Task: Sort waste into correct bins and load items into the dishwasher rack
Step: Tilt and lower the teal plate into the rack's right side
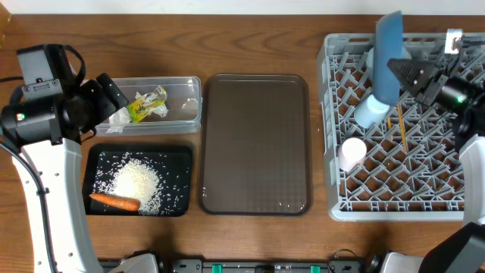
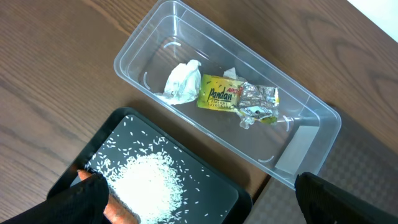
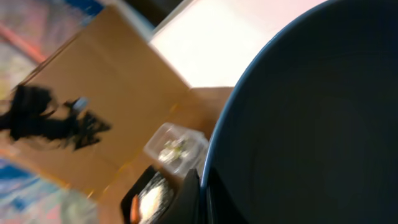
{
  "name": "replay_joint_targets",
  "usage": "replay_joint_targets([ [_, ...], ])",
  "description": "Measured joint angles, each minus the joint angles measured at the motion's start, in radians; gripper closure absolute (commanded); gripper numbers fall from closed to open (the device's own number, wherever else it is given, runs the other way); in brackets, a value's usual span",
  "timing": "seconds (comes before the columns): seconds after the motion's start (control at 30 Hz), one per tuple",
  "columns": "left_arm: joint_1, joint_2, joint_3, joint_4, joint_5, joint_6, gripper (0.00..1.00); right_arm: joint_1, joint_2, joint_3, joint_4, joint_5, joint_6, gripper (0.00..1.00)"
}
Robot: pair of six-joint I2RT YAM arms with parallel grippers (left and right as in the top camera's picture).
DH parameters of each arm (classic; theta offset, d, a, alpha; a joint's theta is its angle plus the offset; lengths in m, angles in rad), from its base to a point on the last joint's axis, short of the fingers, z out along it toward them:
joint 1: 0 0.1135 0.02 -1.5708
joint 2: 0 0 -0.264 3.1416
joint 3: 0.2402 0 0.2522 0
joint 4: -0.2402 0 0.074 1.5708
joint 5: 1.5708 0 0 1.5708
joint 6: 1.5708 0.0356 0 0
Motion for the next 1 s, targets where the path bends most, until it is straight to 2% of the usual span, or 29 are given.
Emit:
replay_joint_targets([
  [0.23, 0.000, 0.000, 0.000, 0.000, 0.000, 0.000, 0.02, -0.130, 0.000, -0.055, -0.077, -0.104, -0.087, 0.99],
  [0.5, 0.000, 0.000, 0.000, 0.000, 0.000, 0.000, 0.02, -0.232, 0.000, -0.188, -0.084, -0.119, -0.171, 0.99],
  [0.77, 0.000, 0.000, 0.000, 0.000, 0.000, 0.000, 0.02, -0.320, -0.005, -0.213, -0.081, -0.137, -0.205, 0.98],
  [0.93, 0.000, 0.000, 0.000, 0.000, 0.000, 0.000, 0.02, -0.393, -0.006, -0.213, -0.074, -0.087, -0.189, 0.86],
  [0.97, 0.000, 0.000, 0.000, 0.000, 0.000, 0.000, 0.02, -0.409, -0.006, -0.213, -0.074, -0.070, -0.185, 0.81],
  [1.0, 0.000, 0.000, 0.000, 0.000, 0.000, 0.000, 0.02, -0.426, -0.006, -0.214, -0.075, -0.045, -0.179, 0.71],
])
